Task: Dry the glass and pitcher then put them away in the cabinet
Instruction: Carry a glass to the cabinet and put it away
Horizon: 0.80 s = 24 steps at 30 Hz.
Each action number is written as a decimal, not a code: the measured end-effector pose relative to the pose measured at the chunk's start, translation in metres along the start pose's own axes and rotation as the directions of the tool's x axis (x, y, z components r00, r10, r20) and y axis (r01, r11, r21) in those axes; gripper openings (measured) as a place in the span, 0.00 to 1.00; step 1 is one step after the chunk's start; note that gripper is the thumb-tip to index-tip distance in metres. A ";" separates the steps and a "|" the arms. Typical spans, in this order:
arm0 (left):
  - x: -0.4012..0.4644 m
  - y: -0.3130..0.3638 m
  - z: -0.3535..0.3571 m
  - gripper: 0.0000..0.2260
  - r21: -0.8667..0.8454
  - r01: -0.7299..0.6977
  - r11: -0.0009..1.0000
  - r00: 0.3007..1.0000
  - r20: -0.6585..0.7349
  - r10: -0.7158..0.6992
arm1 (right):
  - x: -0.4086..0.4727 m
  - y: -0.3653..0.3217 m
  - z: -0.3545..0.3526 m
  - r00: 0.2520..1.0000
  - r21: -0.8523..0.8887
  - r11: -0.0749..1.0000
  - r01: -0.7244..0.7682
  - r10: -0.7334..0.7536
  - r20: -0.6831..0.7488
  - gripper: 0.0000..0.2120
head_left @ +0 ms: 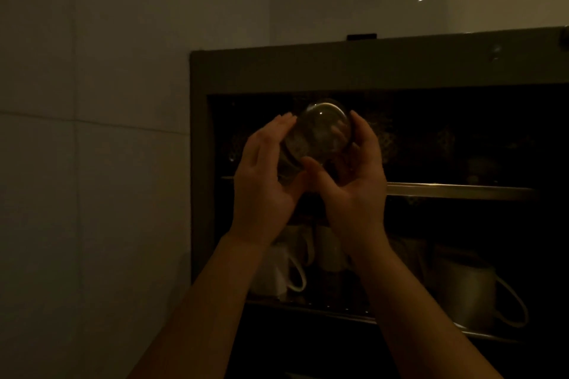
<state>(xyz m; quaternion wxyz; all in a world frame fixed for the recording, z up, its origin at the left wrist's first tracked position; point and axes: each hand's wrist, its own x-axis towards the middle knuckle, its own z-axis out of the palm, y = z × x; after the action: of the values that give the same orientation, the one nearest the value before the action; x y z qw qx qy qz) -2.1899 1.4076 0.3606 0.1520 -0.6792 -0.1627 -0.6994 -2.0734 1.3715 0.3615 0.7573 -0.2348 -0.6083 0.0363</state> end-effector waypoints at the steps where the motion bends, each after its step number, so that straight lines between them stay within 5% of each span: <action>1: 0.000 -0.005 0.001 0.28 0.002 0.032 0.999 0.999 -0.016 -0.032 | 0.004 0.003 0.004 1.000 -0.030 0.999 0.023 -0.022 0.015 0.36; 6: 0.001 -0.023 0.004 0.27 -0.053 0.228 0.972 0.972 -0.048 -0.230 | 0.023 0.015 0.020 0.993 -0.256 0.961 0.106 -0.089 0.077 0.35; 13: -0.001 -0.045 0.005 0.26 -0.027 0.351 0.936 0.936 0.015 -0.351 | 0.040 0.024 0.035 0.986 -0.469 0.881 0.059 0.022 0.164 0.35; 24: 0.006 -0.070 0.006 0.33 0.193 0.302 0.934 0.932 0.147 -0.332 | 0.069 0.018 0.048 0.933 -0.541 0.839 -0.062 0.241 0.266 0.23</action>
<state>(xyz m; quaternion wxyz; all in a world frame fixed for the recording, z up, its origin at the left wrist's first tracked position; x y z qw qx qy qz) -2.2147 1.4733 0.3649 0.0782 -0.6882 -0.3415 -0.6353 -2.0967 1.4262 0.4237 0.5488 -0.4709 -0.6900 -0.0319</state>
